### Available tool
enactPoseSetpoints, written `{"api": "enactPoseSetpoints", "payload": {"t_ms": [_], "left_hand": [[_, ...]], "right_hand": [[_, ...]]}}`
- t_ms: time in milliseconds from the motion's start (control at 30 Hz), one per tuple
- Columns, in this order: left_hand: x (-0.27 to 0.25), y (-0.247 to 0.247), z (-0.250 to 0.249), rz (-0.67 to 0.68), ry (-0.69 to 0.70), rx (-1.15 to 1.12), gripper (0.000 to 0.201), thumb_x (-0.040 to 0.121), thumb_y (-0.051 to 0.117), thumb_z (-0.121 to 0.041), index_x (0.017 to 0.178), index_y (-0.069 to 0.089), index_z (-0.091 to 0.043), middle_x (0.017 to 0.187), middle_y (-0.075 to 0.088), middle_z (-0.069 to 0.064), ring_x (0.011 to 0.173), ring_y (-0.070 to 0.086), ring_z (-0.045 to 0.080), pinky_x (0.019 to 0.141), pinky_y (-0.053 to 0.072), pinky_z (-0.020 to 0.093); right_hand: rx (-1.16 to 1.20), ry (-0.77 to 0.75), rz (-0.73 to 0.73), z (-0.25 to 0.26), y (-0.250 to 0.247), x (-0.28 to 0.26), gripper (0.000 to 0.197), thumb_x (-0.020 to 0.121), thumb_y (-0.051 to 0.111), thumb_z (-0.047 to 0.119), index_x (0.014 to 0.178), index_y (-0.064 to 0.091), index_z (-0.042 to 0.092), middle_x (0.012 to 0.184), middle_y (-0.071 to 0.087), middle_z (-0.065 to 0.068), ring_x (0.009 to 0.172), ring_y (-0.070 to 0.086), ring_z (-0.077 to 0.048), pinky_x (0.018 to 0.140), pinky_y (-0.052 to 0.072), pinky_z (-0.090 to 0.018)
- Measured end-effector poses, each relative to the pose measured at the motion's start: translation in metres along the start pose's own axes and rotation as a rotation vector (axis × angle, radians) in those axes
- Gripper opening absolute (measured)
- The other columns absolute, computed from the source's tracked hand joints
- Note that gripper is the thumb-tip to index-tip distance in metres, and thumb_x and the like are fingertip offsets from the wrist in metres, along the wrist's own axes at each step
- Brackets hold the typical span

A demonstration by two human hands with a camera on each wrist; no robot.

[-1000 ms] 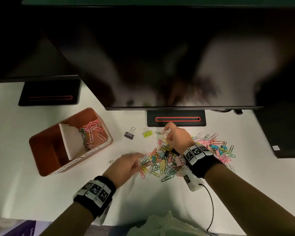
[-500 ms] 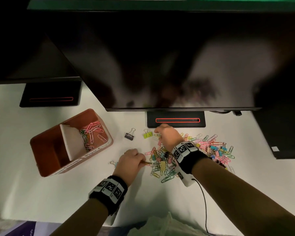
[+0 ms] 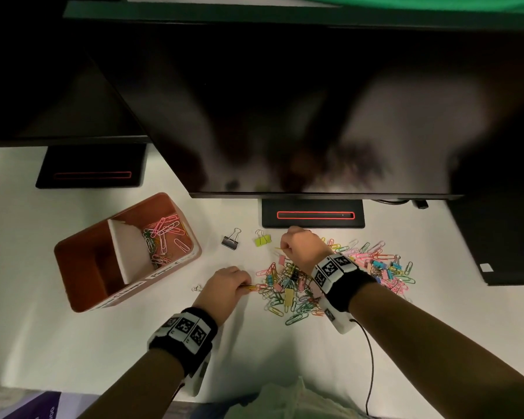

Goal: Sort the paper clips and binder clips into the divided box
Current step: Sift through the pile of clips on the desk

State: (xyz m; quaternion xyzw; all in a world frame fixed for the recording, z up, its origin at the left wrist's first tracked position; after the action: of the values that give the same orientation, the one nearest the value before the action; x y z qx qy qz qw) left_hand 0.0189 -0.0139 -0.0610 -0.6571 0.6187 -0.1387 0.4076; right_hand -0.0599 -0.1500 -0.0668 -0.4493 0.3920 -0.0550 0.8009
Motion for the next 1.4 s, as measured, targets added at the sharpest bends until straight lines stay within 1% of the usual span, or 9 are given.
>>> {"api": "enactPoseSetpoints", "payload": {"t_ms": [167,333,467,633,767,900,1100,1200,1400], "left_hand": [[-0.005,-0.009,0.007,-0.051,-0.032,-0.093,0.01,0.083,0.066,-0.02,0.083,0.065,-0.011,0.067,0.044,-0.014,0.066,0.042,0.005,0.063,0.032,0.017],[-0.015,-0.019,0.014,-0.113,-0.057,-0.124,0.013,0.081,0.069,-0.022,0.08,0.064,-0.01,0.07,0.054,-0.003,0.066,0.049,0.013,0.063,0.035,0.015],[-0.02,-0.024,0.011,-0.136,-0.051,-0.151,0.014,0.081,0.069,-0.021,0.081,0.064,-0.008,0.071,0.054,-0.001,0.067,0.051,0.014,0.065,0.039,0.021],[-0.019,-0.022,0.013,-0.13,-0.06,-0.158,0.014,0.081,0.069,-0.024,0.08,0.064,-0.01,0.074,0.058,0.004,0.069,0.053,0.018,0.067,0.045,0.031],[-0.019,-0.021,0.016,-0.115,-0.072,-0.145,0.014,0.082,0.068,-0.025,0.08,0.063,-0.013,0.075,0.058,0.003,0.069,0.052,0.017,0.067,0.045,0.032],[-0.022,-0.031,0.01,-0.141,-0.07,-0.149,0.015,0.082,0.068,-0.024,0.081,0.064,-0.01,0.074,0.058,0.004,0.069,0.052,0.017,0.067,0.043,0.029],[-0.038,-0.072,-0.003,-0.221,-0.038,-0.225,0.009,0.082,0.067,-0.028,0.079,0.062,-0.021,0.075,0.06,-0.004,0.068,0.055,0.009,0.063,0.046,0.021],[-0.054,-0.118,-0.005,-0.345,-0.04,-0.231,0.006,0.082,0.067,-0.023,0.082,0.064,-0.019,0.079,0.062,-0.005,0.071,0.057,0.008,0.06,0.042,0.012],[-0.072,-0.194,0.053,-0.544,-0.258,-0.228,0.01,0.079,0.071,-0.017,0.086,0.064,-0.018,0.085,0.068,0.003,0.077,0.063,0.016,0.077,0.053,0.034]], "right_hand": [[0.118,-0.159,-0.016,0.022,-0.004,-0.008,0.026,0.092,0.046,0.005,0.111,0.062,0.013,0.113,0.058,-0.005,0.102,0.058,-0.022,0.089,0.047,-0.03],[0.001,-0.27,0.147,0.048,0.018,-0.011,0.041,0.088,0.045,-0.005,0.122,0.059,0.016,0.123,0.052,-0.005,0.113,0.05,-0.025,0.096,0.045,-0.035],[-0.018,-0.3,0.205,0.05,0.021,-0.019,0.057,0.08,0.05,-0.013,0.128,0.054,0.017,0.126,0.045,-0.004,0.117,0.043,-0.022,0.093,0.041,-0.028],[-0.098,-0.362,0.172,0.055,0.023,-0.022,0.04,0.084,0.053,-0.001,0.119,0.059,0.018,0.121,0.05,-0.004,0.111,0.05,-0.025,0.095,0.044,-0.036],[-0.073,-0.29,0.223,0.054,0.022,-0.018,0.022,0.088,0.056,0.01,0.109,0.063,0.015,0.113,0.058,-0.005,0.105,0.053,-0.024,0.087,0.045,-0.032],[-0.007,-0.216,0.248,0.051,0.022,-0.014,0.016,0.088,0.058,0.015,0.102,0.066,0.014,0.108,0.064,-0.005,0.1,0.058,-0.023,0.081,0.047,-0.029],[0.075,-0.236,0.139,0.055,-0.001,-0.026,0.018,0.092,0.056,0.021,0.105,0.067,0.015,0.108,0.065,-0.003,0.098,0.058,-0.019,0.086,0.048,-0.029],[0.119,-0.31,0.023,0.075,-0.031,-0.034,0.017,0.091,0.057,0.022,0.102,0.068,0.015,0.104,0.066,-0.004,0.093,0.06,-0.019,0.086,0.049,-0.031],[0.233,-0.45,-0.232,0.165,-0.089,-0.021,0.014,0.087,0.062,0.021,0.096,0.069,0.013,0.099,0.066,-0.008,0.092,0.06,-0.023,0.084,0.044,-0.03]]}}
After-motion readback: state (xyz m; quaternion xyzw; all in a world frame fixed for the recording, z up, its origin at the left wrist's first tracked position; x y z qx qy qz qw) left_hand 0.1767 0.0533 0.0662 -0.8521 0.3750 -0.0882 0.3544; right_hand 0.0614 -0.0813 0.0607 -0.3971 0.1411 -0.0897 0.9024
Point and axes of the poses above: each hand's wrist, its own x-axis towards the middle knuckle, its own y-axis out of the palm, z = x × y, the point moved 9 cm from there along x, towards the middle knuckle
